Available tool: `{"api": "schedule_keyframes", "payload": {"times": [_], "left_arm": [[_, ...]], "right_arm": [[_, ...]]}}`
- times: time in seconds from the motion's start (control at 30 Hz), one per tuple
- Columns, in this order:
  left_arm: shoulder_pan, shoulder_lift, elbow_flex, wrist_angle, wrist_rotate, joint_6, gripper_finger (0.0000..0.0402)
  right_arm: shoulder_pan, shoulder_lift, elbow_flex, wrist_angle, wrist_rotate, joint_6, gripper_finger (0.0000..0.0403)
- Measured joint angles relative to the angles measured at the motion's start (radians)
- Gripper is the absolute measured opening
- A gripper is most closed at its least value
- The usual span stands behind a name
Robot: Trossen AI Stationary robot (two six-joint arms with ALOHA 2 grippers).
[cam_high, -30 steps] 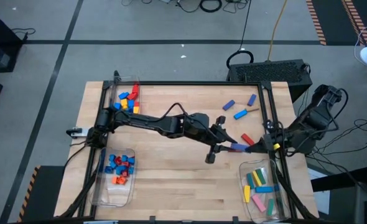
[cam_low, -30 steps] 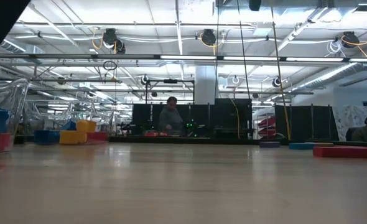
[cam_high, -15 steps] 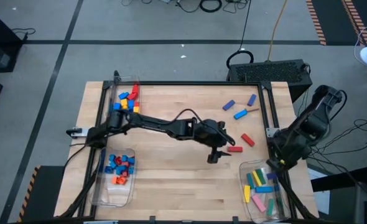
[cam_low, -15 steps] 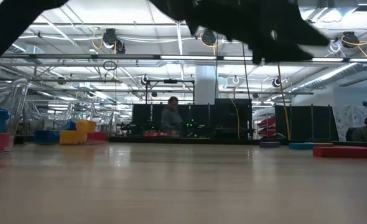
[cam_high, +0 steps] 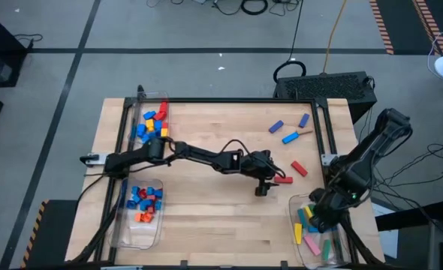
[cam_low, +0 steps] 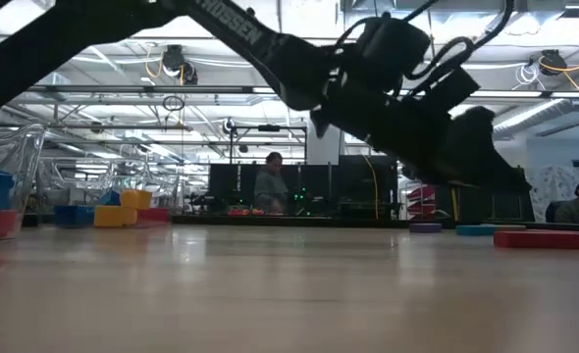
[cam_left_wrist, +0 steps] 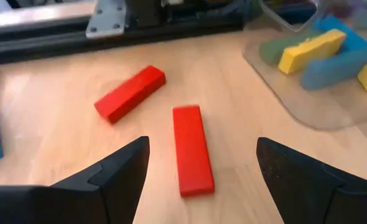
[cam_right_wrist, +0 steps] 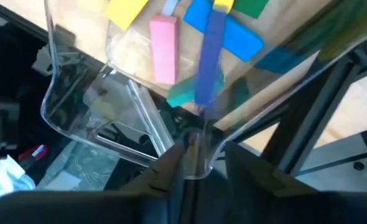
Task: Sort blocks by size
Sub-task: Put the blue rectangular block into the bottom right transparent bin, then put the red rectangular block into the bottom right transparent bin
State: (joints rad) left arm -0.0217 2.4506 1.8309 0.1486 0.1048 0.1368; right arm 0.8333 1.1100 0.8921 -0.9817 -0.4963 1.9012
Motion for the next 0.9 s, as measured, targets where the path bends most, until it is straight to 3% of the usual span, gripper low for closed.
{"api": "schedule_keyframes", "payload": {"times": [0.2, 0.37, 0.67, 0.9], "left_arm": [[0.007, 0.074, 0.000, 0.085, -0.006, -0.026, 0.0297], [0.007, 0.084, 0.000, 0.113, -0.055, -0.026, 0.0294], [0.003, 0.105, 0.002, 0.146, 0.004, -0.027, 0.0228], [-0.005, 0.144, 0.001, 0.184, -0.002, -0.030, 0.0219]], "right_arm": [[0.000, 0.022, 0.000, 0.040, 0.000, 0.065, 0.0147], [0.000, 0.002, 0.004, 0.072, 0.000, 0.115, 0.0172], [-0.002, -0.023, 0.028, 0.048, -0.001, 0.113, 0.0168], [-0.002, -0.037, 0.028, 0.066, -0.007, 0.170, 0.0165]]}}
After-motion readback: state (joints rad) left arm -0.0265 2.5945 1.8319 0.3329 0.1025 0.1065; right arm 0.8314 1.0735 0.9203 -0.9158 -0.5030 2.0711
